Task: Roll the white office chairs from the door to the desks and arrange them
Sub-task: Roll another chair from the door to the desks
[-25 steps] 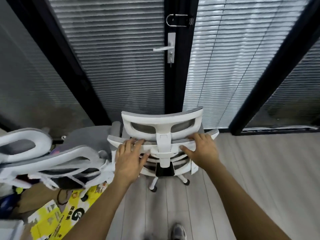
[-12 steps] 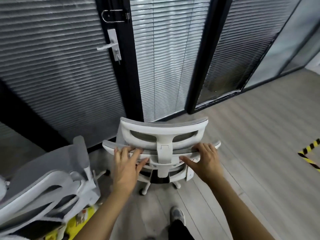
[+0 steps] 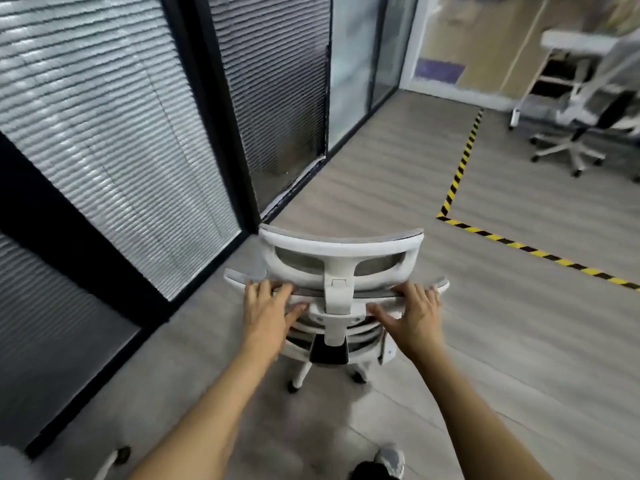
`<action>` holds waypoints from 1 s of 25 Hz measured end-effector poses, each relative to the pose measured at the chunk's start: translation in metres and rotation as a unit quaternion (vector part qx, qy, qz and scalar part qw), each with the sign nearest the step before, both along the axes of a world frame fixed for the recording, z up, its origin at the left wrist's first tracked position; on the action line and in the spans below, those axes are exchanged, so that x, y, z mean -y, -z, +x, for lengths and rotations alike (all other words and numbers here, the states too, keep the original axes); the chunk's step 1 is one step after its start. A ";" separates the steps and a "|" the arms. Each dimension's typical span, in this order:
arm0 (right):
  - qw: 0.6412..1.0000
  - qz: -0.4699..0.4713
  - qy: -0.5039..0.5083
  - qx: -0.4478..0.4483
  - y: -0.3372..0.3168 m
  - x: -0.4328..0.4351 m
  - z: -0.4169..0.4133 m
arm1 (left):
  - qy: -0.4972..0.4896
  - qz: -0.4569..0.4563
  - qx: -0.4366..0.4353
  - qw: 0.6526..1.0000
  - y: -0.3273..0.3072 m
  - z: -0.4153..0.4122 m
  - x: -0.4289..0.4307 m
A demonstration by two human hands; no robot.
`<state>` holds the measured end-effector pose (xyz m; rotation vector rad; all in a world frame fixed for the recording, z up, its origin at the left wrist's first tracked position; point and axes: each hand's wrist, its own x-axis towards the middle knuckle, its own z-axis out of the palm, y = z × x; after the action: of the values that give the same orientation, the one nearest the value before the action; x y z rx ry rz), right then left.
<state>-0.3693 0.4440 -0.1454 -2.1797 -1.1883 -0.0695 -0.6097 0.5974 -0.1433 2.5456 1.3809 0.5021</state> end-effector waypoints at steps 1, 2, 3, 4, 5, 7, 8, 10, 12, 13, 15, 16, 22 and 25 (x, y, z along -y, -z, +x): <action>1.000 0.002 0.026 -0.008 0.003 0.010 0.024 | 0.023 -0.005 0.003 1.000 -0.001 0.031 -0.002; 0.999 0.004 0.045 -0.018 0.006 0.021 0.048 | 0.048 -0.002 0.007 0.999 0.000 0.062 -0.002; 0.998 0.010 0.065 -0.024 0.007 0.034 0.077 | 0.078 0.002 0.009 0.997 0.000 0.099 -0.001; 0.996 0.014 0.079 -0.025 0.008 0.046 0.104 | 0.105 0.003 0.014 0.994 0.001 0.134 0.001; 0.995 0.016 0.091 -0.025 0.008 0.058 0.131 | 0.126 0.002 0.021 0.992 0.001 0.168 0.005; 0.992 0.014 0.121 -0.029 0.006 0.084 0.186 | 0.169 -0.003 0.038 0.985 0.000 0.239 0.015; 0.990 0.012 0.138 -0.029 0.006 0.100 0.217 | 0.188 -0.008 0.045 0.981 0.001 0.278 0.024; 0.986 0.001 0.168 -0.021 0.004 0.126 0.272 | 0.220 -0.012 0.056 0.974 0.002 0.347 0.038; 0.980 -0.005 0.197 -0.036 0.003 0.152 0.324 | 0.255 -0.012 0.066 0.965 0.004 0.415 0.052; 0.976 -0.002 0.214 -0.038 0.004 0.168 0.352 | 0.274 -0.016 0.070 0.959 0.003 0.453 0.061; 0.968 0.000 0.251 -0.021 0.007 0.191 0.402 | 0.308 -0.022 0.085 0.947 0.002 0.523 0.074; 0.962 0.000 0.273 -0.021 0.008 0.201 0.427 | 0.328 -0.026 0.093 0.940 0.002 0.560 0.079; 0.931 0.002 0.366 -0.010 0.017 0.264 0.579 | 0.435 -0.047 0.124 0.891 0.004 0.777 0.117; 0.899 0.004 0.438 -0.029 0.014 0.295 0.655 | 0.481 -0.063 0.116 0.867 0.000 0.892 0.140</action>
<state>0.2855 0.1495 -0.1592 -2.5116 -0.0906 -0.3816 0.2825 0.4577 -0.1433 2.5376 -0.0270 0.4547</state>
